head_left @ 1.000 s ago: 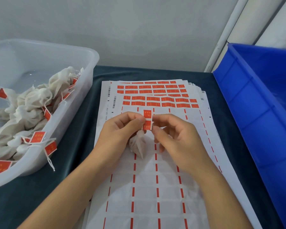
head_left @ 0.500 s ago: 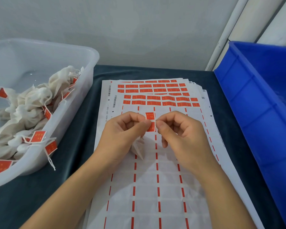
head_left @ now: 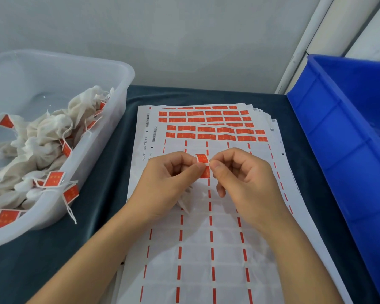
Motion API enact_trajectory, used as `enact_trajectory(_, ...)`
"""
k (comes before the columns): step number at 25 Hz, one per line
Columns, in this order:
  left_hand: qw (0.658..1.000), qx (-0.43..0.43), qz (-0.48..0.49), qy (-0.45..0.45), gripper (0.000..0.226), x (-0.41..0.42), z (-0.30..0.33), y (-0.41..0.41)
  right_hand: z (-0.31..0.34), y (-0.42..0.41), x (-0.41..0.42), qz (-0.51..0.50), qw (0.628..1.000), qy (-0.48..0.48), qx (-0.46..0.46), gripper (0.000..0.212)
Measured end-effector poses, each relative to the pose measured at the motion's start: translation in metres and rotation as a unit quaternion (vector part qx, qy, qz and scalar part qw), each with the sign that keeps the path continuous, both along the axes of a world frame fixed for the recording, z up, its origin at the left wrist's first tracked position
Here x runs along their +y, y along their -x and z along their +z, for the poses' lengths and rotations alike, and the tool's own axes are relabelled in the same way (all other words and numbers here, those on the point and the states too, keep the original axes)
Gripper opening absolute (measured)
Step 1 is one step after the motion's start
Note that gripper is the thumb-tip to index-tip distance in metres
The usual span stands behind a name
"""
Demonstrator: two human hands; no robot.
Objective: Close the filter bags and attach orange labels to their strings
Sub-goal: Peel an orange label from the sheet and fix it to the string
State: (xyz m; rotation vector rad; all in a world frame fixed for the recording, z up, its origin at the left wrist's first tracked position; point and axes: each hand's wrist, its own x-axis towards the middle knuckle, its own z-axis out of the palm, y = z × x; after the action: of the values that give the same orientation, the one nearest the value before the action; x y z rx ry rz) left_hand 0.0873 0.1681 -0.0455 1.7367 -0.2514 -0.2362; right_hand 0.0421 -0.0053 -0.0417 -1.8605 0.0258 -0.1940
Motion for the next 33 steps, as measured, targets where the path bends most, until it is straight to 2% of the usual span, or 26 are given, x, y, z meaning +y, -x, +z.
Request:
enact_trajectory(7, 1.000, -0.010, -0.004, 0.003, 0.018, 0.0016, 0.0015, 0.0000, 0.0020, 0.0008, 0.0002, 0.017, 1.000, 0.010, -0.012, 0.006)
enact_trajectory(12, 0.999, -0.005, -0.031, -0.021, 0.012, 0.0045, 0.0026, -0.0006, 0.0025, 0.0001, -0.0032, -0.008, 0.999, 0.039, -0.012, 0.007)
enact_trajectory(22, 0.995, -0.063, -0.025, -0.079, 0.013, 0.0062, 0.0041, 0.0014, 0.0042, 0.0003, -0.0063, -0.007, 0.997, 0.077, 0.000, 0.010)
enact_trajectory(29, 0.994, -0.073, -0.020, -0.081, 0.017, 0.0054, 0.0017, 0.0023, 0.0035, -0.0007, -0.0067, 0.000, 0.995, 0.095, 0.007, 0.011)
enact_trajectory(33, 0.995, -0.078, -0.020, -0.064, 0.011, 0.0051, -0.0004, 0.0029, 0.0039, -0.0004, -0.0057, -0.009, 0.997, 0.081, 0.004, 0.013)
